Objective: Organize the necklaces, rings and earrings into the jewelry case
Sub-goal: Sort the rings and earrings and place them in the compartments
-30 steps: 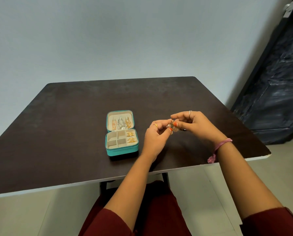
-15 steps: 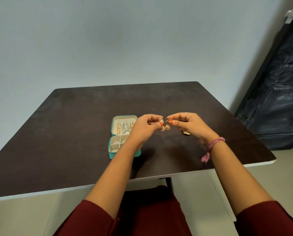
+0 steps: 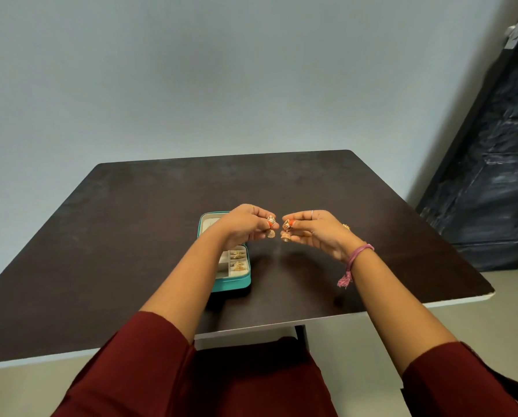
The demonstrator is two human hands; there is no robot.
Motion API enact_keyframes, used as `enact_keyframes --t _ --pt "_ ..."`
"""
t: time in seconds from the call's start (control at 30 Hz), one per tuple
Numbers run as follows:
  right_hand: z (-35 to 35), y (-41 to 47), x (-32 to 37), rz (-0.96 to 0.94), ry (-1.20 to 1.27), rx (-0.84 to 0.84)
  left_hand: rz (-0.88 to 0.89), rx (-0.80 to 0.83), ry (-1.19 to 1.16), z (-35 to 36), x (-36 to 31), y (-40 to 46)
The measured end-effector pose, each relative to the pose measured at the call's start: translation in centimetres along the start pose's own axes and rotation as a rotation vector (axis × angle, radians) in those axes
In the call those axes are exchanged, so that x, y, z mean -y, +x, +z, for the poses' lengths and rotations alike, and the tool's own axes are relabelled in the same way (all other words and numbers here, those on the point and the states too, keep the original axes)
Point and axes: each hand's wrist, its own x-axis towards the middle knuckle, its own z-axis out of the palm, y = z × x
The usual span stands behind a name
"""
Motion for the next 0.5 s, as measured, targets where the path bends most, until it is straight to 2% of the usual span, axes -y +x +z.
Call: enact_keyframes --t 0.1,0.27,0.5 --pt "0.6 0.5 -0.4 0.063 0.009 0.002 -0.091 0.025 0.065 -0.1 0.1 0.4" --pt "1.2 1.2 -0.5 0.146 0.018 0.003 -0.161 -0.031 0.18 0.1 0.4 1.5" --pt "1.5 2.3 -0.8 0.212 -0.047 -0.015 -0.235 -0.045 0.468 0.2 -0.2 3.3"
